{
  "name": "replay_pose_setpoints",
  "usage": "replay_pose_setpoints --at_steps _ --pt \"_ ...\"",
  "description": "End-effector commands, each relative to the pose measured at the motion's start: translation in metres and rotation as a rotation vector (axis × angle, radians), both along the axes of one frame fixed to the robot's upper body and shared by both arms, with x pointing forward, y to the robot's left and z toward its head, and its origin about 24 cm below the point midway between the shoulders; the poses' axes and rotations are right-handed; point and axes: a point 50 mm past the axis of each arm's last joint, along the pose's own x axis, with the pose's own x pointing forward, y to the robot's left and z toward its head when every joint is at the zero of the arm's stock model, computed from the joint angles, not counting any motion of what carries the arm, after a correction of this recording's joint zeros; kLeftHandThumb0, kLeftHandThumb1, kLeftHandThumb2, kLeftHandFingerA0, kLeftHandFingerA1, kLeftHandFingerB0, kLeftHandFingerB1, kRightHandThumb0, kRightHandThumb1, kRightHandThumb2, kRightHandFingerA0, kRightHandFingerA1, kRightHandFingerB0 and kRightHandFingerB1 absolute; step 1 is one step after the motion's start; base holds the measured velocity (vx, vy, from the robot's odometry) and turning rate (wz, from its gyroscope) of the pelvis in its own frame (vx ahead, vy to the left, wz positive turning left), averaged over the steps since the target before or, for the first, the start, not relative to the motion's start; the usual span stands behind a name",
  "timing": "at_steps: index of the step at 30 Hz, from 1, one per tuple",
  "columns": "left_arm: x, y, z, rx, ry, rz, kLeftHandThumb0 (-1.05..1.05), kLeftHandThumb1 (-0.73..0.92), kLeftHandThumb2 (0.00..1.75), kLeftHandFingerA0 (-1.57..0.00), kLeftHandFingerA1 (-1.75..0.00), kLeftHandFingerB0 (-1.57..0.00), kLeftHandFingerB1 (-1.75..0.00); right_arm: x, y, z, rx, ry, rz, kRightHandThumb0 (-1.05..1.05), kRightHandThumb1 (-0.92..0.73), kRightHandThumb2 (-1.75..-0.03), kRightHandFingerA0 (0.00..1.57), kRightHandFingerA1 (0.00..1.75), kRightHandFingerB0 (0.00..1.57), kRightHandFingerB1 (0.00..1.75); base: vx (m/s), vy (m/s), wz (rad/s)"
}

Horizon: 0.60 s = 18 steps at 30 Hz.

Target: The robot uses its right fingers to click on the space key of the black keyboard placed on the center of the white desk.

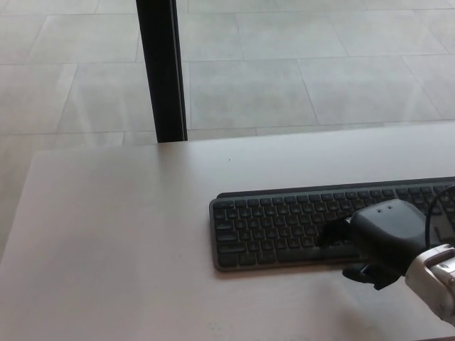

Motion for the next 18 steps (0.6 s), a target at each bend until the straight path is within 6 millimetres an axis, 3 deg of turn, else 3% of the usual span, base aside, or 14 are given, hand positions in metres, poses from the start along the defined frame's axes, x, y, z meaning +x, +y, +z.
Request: replay_pose_setpoints --at_steps 1,8,18 --pt "-0.0007 0.0084 0.0082 0.029 -0.008 0.024 -0.49 0.7 0.61 -0.71 -0.69 -0.54 -0.54 -0.0006 -0.0047 -0.0068 -0.02 0.0 -0.005 -0.36 -0.52 -0.61 0.85 1.54 0.69 0.49 0.0 0.0 0.0" --pt "-0.0008 0.0081 0.0081 0.026 -0.025 0.015 -0.48 0.71 0.61 -0.68 -0.72 -0.53 -0.54 0.0084 -0.0127 -0.0099 -0.066 0.022 -0.061 -0.37 -0.56 -0.61 0.81 1.53 0.66 0.47 0.0 0.0 0.0" --pt "-0.0009 0.0082 0.0083 0.027 -0.027 0.022 -0.48 0.7 0.61 -0.69 -0.72 -0.53 -0.55 0.0062 -0.0056 -0.0151 -0.056 0.025 -0.047 -0.36 -0.54 -0.61 0.81 1.53 0.67 0.48 0.0 0.0 0.0"
